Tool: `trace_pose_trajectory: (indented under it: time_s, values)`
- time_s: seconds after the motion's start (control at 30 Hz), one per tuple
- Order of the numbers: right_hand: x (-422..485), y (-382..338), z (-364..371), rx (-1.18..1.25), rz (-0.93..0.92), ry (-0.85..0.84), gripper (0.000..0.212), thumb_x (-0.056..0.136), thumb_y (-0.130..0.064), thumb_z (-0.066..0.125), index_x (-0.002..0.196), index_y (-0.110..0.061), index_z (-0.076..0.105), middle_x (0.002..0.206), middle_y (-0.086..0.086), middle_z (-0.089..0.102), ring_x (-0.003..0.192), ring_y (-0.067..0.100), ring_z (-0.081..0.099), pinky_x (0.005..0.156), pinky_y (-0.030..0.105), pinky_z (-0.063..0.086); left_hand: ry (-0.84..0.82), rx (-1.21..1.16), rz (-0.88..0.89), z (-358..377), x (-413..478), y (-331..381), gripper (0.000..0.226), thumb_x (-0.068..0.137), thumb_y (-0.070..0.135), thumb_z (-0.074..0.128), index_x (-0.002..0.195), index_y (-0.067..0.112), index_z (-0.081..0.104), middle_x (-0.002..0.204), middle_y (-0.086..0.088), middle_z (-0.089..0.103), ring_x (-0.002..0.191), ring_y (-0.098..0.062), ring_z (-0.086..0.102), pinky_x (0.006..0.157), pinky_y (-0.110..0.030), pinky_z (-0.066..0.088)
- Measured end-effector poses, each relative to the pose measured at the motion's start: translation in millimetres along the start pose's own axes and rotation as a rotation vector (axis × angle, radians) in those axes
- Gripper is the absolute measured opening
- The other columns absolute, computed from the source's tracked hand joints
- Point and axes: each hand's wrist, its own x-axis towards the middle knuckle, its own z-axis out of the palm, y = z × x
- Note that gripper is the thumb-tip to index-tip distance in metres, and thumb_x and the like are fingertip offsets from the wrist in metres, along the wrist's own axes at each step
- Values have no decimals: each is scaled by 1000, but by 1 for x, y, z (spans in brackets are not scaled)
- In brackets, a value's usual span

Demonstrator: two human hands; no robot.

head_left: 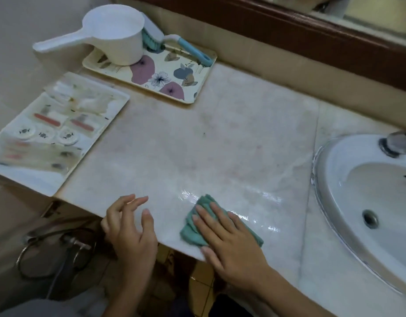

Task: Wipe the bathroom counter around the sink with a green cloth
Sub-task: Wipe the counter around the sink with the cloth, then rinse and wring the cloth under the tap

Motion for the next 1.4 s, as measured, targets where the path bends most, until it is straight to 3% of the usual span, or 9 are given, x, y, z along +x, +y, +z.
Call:
trace_pose_trajectory:
  time_s: [0.23, 0.37, 0.67, 0.77, 0.93, 1.03, 1.1, 1.23, 1.4]
  values:
    - [9, 144, -24, 48, 626, 80, 63, 95, -49, 18, 153, -27, 14, 161, -9, 6, 148, 11, -3, 115, 41, 21, -354, -113, 246, 38, 25, 35, 24, 84, 21, 52, 102, 29, 65, 120, 11, 51, 113, -6, 43, 91, 0, 26]
    - [79, 177, -30, 98, 899, 124, 65, 96, -49, 21, 154, -20, 11, 162, -2, 3, 148, 18, -7, 119, 41, 8, -538, -94, 392, 72, 23, 53, 26, 84, 19, 53, 103, 24, 69, 122, 11, 53, 113, -4, 44, 91, -13, 35]
    - [-49, 80, -3, 121, 814, 133, 64, 94, -62, 22, 150, -45, -4, 158, -13, -20, 144, 12, -23, 117, 41, -7, -693, 31, 463, 98, 19, 46, 28, 78, 18, 52, 99, 20, 69, 124, 10, 55, 116, -13, 46, 97, -19, 30]
    - [-107, 77, 4, 195, 902, 271, 56, 94, -53, 34, 147, -49, 19, 162, 1, 3, 148, 21, 6, 117, 37, 14, -683, 72, 433, 100, 14, 53, 23, 78, 12, 61, 97, 20, 71, 127, 2, 55, 116, -23, 48, 97, -30, 33]
    - [-149, 93, 6, 350, 809, 465, 48, 86, -24, 43, 132, -23, 58, 145, -4, 46, 129, 18, 48, 102, 29, 44, -702, 8, 446, 106, -28, 104, 34, 78, -5, 68, 93, 26, 68, 126, 2, 52, 120, -24, 47, 89, -23, 33]
    - [-163, 106, -25, 880, 911, 735, 39, 93, -13, 47, 125, -31, 59, 127, -19, 57, 115, -1, 55, 97, 10, 39, -735, -62, 650, 115, -72, 143, 26, 84, 9, 62, 101, 29, 65, 124, 8, 53, 117, -17, 51, 85, -23, 40]
    - [-177, 126, -57, 1392, 1008, 824, 33, 97, -8, 50, 115, -29, 65, 116, -6, 69, 102, 2, 64, 89, 20, 47, -768, -89, 891, 122, -101, 164, 30, 84, 22, 53, 112, 22, 64, 131, 6, 52, 120, -18, 50, 92, -31, 43]
    - [-224, 185, -108, 2553, 806, 404, 44, 92, -31, 52, 130, -8, 58, 116, 18, 65, 94, 33, 64, 98, 52, 41, -809, -38, 1466, 155, -143, 211, 67, 74, 21, 66, 137, 18, 45, 151, -10, 38, 140, -33, 35, 99, -45, 38]
    - [-267, 249, -155, 2421, 465, -144, 46, 69, -15, 60, 114, -4, 59, 106, 21, 61, 94, 38, 60, 81, 46, 51, -778, 118, 1793, 229, -156, 298, 81, 76, 39, 68, 144, 15, 31, 151, -10, 41, 141, -30, 34, 102, -53, 34]
